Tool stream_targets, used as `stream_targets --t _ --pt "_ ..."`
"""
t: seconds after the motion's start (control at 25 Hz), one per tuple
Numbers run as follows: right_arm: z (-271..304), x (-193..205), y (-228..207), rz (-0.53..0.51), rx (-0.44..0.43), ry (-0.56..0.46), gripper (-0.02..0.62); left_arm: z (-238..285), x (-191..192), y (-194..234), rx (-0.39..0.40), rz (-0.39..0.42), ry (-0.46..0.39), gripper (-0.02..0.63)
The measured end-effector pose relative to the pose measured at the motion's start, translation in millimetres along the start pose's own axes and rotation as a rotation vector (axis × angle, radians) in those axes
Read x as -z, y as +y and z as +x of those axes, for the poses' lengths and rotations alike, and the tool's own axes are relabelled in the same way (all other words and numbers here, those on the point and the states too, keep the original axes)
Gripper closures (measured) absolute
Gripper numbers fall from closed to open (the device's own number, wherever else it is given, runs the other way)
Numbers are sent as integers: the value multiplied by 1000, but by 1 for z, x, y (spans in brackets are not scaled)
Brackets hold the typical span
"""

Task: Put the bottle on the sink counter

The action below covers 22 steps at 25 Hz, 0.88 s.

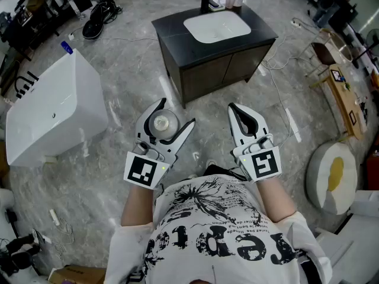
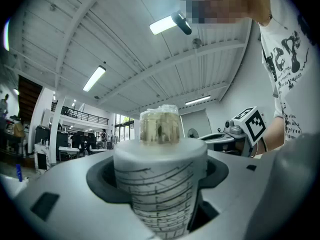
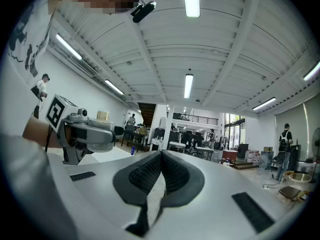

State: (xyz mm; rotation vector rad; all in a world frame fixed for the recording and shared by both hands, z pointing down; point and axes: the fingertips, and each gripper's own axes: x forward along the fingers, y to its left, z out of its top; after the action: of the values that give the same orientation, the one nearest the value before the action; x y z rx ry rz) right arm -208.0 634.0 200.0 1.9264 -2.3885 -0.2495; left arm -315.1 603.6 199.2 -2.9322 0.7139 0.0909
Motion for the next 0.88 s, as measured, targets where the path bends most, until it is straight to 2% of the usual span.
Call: stream_targets --t 0.12,0.28,0.48,0.88 --pt "3 -1 6 -2 5 5 583 -4 -7 7 -23 -43 -49 258" --pt "4 -3 12 1 21 1 583 -9 -2 10 -8 -36 -32 258" --pt "3 12 15 -37 16 72 583 -9 -4 14 2 -54 -57 258" --pt "27 33 -14 65 18 51 581 20 12 30 -17 -56 -54 258"
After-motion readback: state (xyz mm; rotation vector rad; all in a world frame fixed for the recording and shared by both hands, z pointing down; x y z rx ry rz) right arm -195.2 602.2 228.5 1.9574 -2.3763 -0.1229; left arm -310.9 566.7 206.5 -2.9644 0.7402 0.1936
